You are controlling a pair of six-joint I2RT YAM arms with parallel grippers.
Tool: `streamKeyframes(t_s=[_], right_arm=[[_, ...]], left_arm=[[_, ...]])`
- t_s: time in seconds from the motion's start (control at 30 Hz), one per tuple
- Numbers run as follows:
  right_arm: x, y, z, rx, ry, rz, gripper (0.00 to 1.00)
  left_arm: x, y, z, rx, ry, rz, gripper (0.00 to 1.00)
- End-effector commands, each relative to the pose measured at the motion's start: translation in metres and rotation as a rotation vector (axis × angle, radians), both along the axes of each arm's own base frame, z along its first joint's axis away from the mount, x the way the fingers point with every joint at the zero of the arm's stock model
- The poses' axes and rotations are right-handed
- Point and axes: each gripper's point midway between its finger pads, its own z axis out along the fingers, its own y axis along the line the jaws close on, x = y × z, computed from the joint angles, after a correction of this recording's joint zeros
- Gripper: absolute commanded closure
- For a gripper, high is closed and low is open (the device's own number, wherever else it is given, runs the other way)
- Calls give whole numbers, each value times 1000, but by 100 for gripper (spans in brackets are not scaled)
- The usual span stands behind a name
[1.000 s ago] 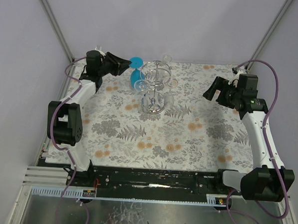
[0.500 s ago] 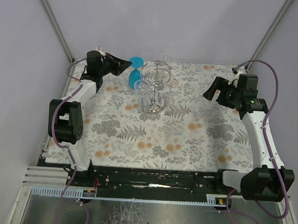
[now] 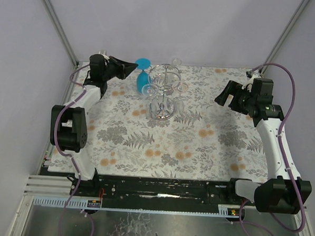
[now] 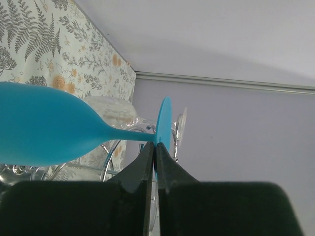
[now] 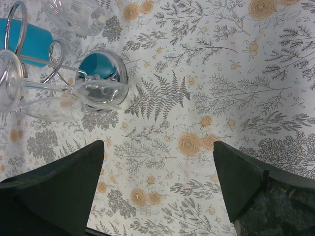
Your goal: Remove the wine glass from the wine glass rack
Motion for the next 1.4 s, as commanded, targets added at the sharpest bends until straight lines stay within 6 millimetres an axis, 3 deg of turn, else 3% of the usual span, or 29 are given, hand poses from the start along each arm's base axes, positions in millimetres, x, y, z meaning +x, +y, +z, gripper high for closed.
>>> streamKeyframes(t_s=[0.0, 0.4, 0.67, 1.0, 1.2, 1.37], right_arm=[[-2, 2, 13, 5, -41, 1, 1], [-4, 5, 15, 25, -41, 8, 1], [-4, 9, 16, 48, -44, 17, 1], [-1, 12, 19, 64, -48, 24, 1], [8, 16, 46, 96, -85, 30, 1], [26, 21, 74, 125, -103, 45, 1]], left_arm=[[-10, 2, 34, -35, -101, -17, 100], [-12, 19, 39, -13, -135, -4, 100], [-37, 20, 45, 99, -190, -66, 100], [-69, 30, 66, 270, -291, -45, 100], [-90, 30, 94, 434, -439, -61, 100], [-106, 13, 109, 599, -565, -136, 100]])
